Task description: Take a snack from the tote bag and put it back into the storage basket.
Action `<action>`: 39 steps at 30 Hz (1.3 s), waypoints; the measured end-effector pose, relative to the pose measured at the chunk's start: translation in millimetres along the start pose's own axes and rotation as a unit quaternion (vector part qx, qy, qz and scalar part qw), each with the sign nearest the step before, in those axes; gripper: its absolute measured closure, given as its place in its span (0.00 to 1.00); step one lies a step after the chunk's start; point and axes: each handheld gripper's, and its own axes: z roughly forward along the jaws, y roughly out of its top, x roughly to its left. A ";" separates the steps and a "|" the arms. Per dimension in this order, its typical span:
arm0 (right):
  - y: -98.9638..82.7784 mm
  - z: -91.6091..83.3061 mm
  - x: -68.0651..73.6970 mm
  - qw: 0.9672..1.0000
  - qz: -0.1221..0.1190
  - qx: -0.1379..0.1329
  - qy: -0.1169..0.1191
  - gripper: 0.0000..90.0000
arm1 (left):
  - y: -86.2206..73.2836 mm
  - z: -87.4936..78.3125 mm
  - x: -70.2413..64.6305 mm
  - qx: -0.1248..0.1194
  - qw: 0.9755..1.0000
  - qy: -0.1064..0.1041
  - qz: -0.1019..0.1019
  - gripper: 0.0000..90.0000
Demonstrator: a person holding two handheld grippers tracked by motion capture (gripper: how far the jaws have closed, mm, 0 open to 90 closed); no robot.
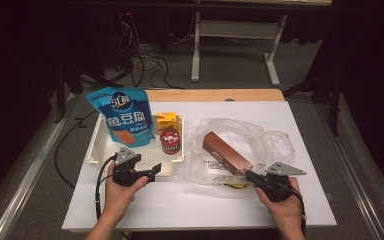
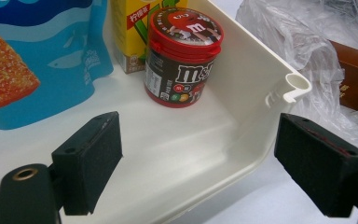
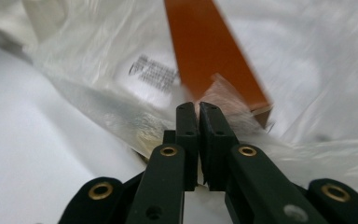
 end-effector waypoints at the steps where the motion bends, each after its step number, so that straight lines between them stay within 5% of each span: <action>1: -2.9 2.6 0.8 1.000 0.001 0.013 0.002 0.98 | -0.1 0.1 -0.1 0.000 1.000 -0.001 0.001 0.17; 7: -19.5 21.4 -4.7 0.996 0.021 0.086 0.009 1.00 | -1.3 1.7 -1.5 0.005 1.000 -0.003 0.005 0.17; 12: -20.5 22.4 -4.3 0.995 0.025 0.093 0.012 0.97 | -1.5 1.9 -1.3 0.005 1.000 -0.004 0.005 0.17; 17: -9.2 -1.4 -2.7 0.998 0.022 0.038 0.040 0.77 | -1.5 1.6 -0.2 0.004 1.000 -0.002 0.004 0.17; 21: 10.7 -26.6 -1.5 0.999 0.000 -0.019 0.033 0.76 | -1.2 1.6 0.6 0.002 1.000 0.000 0.001 0.17; 24: 25.4 -30.2 -3.1 0.999 -0.009 -0.035 0.025 0.78 | -1.3 1.7 -0.1 0.003 1.000 0.000 0.002 0.17; 29: 39.8 -8.4 -12.2 1.000 -0.012 -0.018 0.008 0.79 | -1.9 3.0 -2.1 0.005 1.000 -0.002 0.004 0.17; 35: 41.6 25.7 -18.6 1.000 -0.003 0.017 0.005 0.44 | -2.5 3.9 -1.2 0.006 1.000 -0.004 0.004 0.17; 39: 39.4 37.1 -17.4 0.999 -0.011 0.037 0.015 0.34 | -2.3 3.1 -0.7 0.005 1.000 -0.005 0.003 0.17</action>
